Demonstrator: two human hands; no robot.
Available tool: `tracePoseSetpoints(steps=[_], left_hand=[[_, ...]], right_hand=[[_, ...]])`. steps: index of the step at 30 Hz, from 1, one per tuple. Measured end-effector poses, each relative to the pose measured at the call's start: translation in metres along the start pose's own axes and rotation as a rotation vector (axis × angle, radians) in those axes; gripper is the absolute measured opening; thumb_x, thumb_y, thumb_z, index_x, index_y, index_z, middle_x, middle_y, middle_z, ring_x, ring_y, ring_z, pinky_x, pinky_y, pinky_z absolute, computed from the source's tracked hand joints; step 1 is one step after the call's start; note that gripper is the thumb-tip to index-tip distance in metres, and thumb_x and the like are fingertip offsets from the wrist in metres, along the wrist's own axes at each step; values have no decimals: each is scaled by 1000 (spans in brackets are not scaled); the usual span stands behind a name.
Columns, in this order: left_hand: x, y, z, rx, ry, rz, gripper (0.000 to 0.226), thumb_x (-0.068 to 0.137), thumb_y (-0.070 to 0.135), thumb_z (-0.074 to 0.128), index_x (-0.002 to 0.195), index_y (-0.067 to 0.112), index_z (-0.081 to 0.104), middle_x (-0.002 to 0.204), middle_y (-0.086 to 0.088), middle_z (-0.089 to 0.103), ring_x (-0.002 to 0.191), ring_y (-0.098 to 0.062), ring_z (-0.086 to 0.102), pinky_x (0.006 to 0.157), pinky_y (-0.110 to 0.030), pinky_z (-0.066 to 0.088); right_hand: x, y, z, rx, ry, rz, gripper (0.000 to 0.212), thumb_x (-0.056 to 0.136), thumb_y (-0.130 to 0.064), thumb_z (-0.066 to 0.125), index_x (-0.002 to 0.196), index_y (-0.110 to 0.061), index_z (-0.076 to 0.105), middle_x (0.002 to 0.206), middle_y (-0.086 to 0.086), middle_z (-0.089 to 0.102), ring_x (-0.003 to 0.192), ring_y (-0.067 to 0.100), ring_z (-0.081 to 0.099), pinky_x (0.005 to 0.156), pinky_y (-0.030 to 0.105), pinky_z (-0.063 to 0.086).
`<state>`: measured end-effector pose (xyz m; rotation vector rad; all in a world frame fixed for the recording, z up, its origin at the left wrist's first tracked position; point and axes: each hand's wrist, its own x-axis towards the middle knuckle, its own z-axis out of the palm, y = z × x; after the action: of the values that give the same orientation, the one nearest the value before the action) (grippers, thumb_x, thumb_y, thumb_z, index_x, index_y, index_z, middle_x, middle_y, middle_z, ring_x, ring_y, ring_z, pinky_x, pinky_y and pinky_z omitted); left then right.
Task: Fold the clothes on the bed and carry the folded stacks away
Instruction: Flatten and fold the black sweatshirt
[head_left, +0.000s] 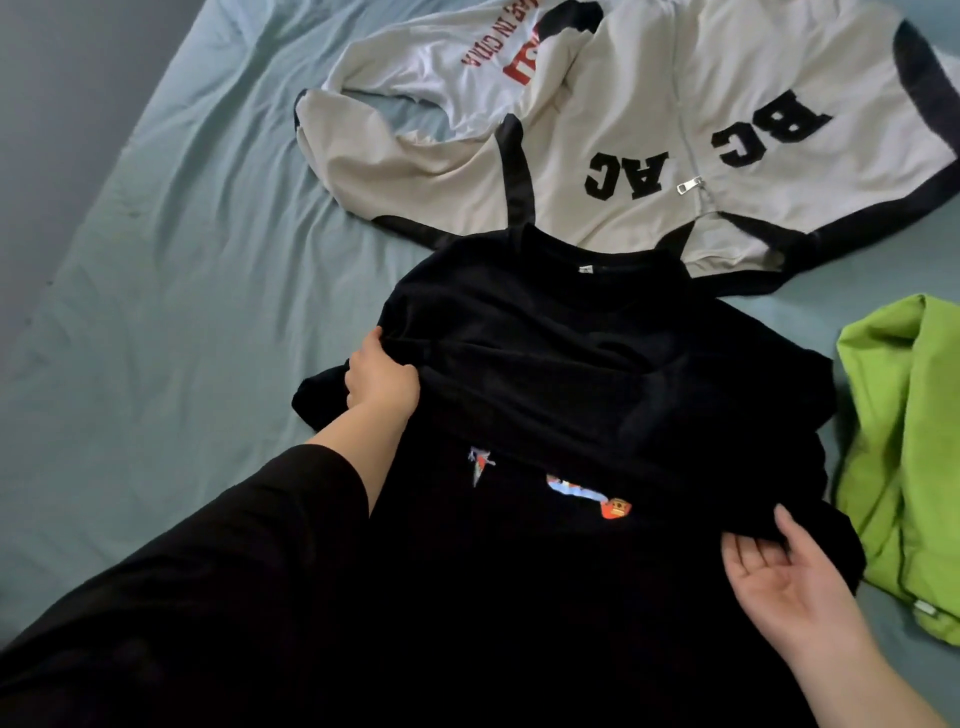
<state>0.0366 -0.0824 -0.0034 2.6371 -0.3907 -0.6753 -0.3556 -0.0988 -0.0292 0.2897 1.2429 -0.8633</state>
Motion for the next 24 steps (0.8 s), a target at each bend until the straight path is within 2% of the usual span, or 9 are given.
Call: tracePoseSetpoints(steps=[4,7,9,11,13,15,18,21,24], left_hand=[[-43,37,25,302,-18,324,69,90,17,52,152,27,22,161,-3,16,148,-24,13,119,-46,20],[-78,71,58,360,-153,530,57,96,30,47,150,27,30,161,1,19,150,-20,4,120,-43,2],[-99,97,81,327,-253,653,53,97,40,47,147,26,38,156,3,32,148,-18,16,120,-41,9],[-119,126,106,229,-389,742,55,93,51,50,142,25,45,145,5,48,138,-16,38,114,-35,30],[-140,154,129,192,-534,790,60,87,60,54,138,28,49,137,9,55,128,-12,49,105,-31,40],[-159,178,153,320,-621,857,63,81,67,57,131,30,54,129,11,60,120,-12,54,102,-34,43],[-181,204,184,613,-647,909,61,75,72,60,115,26,60,104,10,64,99,-13,59,92,-38,45],[-189,221,205,680,-670,849,46,81,58,65,84,11,63,69,3,51,68,-16,50,58,-27,40],[-192,234,215,488,-705,796,32,87,36,68,72,10,57,62,2,42,57,-13,40,50,-25,30]], right_hand=[[-2,-14,-4,-38,-51,17,29,89,-24,64,118,-22,62,119,3,66,111,18,61,92,40,47],[-6,-25,-7,-85,-75,28,37,85,-32,67,121,-23,61,117,6,69,112,20,61,93,40,46],[-7,-29,-8,-91,-80,39,40,84,-37,67,120,-22,61,114,6,69,110,20,62,90,36,47],[-5,-31,-10,-58,-94,67,41,84,-40,66,118,-19,60,115,7,68,109,20,61,92,35,46],[-3,-29,-12,2,-96,87,36,85,-39,65,113,-17,62,113,7,67,106,20,60,100,37,43],[-1,-28,-13,36,-85,89,31,85,-38,65,108,-17,63,110,7,67,102,20,60,106,38,39],[-1,-26,-14,71,-80,118,34,83,-35,68,110,-16,64,113,9,68,103,22,61,97,38,44],[-4,-26,-20,118,-75,139,42,88,-28,65,126,-13,57,123,9,61,109,24,57,96,38,44],[-10,-31,-29,192,-97,112,62,83,-22,68,139,-15,43,122,8,55,120,25,51,91,37,47]])
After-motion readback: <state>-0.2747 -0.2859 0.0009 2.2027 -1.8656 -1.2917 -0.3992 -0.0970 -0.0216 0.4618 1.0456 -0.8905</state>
